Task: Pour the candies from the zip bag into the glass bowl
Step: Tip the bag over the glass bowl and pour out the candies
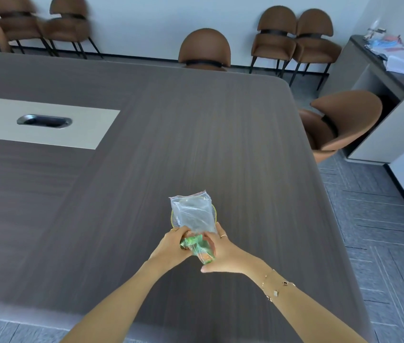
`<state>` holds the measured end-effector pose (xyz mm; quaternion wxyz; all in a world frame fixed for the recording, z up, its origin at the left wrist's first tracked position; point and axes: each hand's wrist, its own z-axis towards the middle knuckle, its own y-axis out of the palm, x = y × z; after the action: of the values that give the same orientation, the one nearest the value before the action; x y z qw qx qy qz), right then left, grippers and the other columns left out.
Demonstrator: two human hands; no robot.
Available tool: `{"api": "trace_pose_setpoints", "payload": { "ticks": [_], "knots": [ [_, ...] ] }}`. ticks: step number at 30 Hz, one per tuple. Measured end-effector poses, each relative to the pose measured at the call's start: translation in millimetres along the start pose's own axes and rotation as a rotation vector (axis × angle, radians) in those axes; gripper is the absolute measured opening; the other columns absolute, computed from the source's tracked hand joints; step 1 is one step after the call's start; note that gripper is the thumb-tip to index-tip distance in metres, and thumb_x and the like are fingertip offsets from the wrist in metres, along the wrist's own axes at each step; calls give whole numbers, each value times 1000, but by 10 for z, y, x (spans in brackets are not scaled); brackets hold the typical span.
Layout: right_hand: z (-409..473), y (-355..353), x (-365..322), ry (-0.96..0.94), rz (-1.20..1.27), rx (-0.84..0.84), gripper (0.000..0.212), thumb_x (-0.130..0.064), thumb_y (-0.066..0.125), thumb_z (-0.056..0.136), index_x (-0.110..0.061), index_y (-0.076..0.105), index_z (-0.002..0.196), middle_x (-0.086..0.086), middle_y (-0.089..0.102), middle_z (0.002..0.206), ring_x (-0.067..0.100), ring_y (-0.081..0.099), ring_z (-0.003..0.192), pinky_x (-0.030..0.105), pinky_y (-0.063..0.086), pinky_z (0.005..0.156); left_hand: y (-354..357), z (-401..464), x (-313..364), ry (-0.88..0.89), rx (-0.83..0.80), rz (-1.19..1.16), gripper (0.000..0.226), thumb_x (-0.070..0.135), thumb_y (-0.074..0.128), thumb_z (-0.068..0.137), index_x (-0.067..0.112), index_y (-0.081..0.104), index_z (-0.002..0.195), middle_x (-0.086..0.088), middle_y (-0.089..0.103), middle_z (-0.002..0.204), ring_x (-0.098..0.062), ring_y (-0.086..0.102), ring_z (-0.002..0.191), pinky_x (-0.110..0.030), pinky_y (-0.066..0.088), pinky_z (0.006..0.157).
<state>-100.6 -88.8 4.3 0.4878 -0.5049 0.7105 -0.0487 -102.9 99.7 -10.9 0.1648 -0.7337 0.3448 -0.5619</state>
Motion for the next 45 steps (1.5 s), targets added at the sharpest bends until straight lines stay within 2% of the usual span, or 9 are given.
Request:
{"api": "trace_pose_setpoints", "payload": {
  "ticks": [7,12,15,21,24,30,34,37,45],
  "knots": [
    [124,-33,-103,-43,-132,188,53,-10,53,90,-18,38,140,9,39,141,27,51,122,33,43,104,-90,-12,41,-14,-14,56,16,18,61,73,27,49,74,6,54,82,-14,53,76,-33,51,72],
    [163,-140,-144,-47,-102,252,29,-5,53,88,-7,59,116,7,54,102,21,50,94,25,40,80,-213,41,73,-17,-30,65,16,19,61,74,23,53,87,3,56,91,-16,56,85,-34,53,77],
    [225,-180,-139,-51,-93,262,36,-3,49,85,-14,63,117,8,62,104,19,52,88,25,45,77,-272,44,139,-5,-56,42,19,18,64,77,23,53,92,12,52,84,-9,54,79,-24,49,71],
    [258,-292,-196,-33,-70,288,29,-10,55,84,-17,64,111,6,61,100,21,58,88,29,52,75,-403,66,186,-20,-88,42,41,17,61,76,26,56,116,7,57,99,-11,59,90,-32,56,83],
    [265,-363,-215,-10,-46,298,28,-12,57,85,-15,62,113,8,63,104,20,56,87,26,47,72,-467,104,210,1,-81,58,53,11,58,85,25,45,134,4,53,108,-11,56,91,-17,50,75],
    [243,-511,-241,-27,13,287,29,-17,60,90,-14,58,118,9,61,111,17,52,90,23,39,74,-565,182,279,38,-76,85,35,21,57,92,18,54,127,10,54,89,-5,51,74,-20,47,72],
    [262,-569,-252,-10,-13,247,39,-22,61,89,-14,53,126,11,61,121,22,55,106,27,42,84,-622,219,315,42,-91,136,40,8,49,94,12,48,134,-2,57,116,-15,54,101,-24,44,87],
    [266,-614,-269,-22,-52,238,35,-20,57,91,-12,55,125,11,64,118,25,58,107,33,46,88,-670,246,332,42,-122,204,31,8,47,95,7,53,126,-7,60,119,-16,53,95,-17,44,74],
    [328,-687,-275,-20,-177,272,21,-13,43,96,-2,61,90,8,54,80,24,48,70,24,30,52,-789,342,415,30,-209,513,36,27,43,99,10,48,130,-15,58,127,-29,56,116,-32,42,93]
  ]
}}
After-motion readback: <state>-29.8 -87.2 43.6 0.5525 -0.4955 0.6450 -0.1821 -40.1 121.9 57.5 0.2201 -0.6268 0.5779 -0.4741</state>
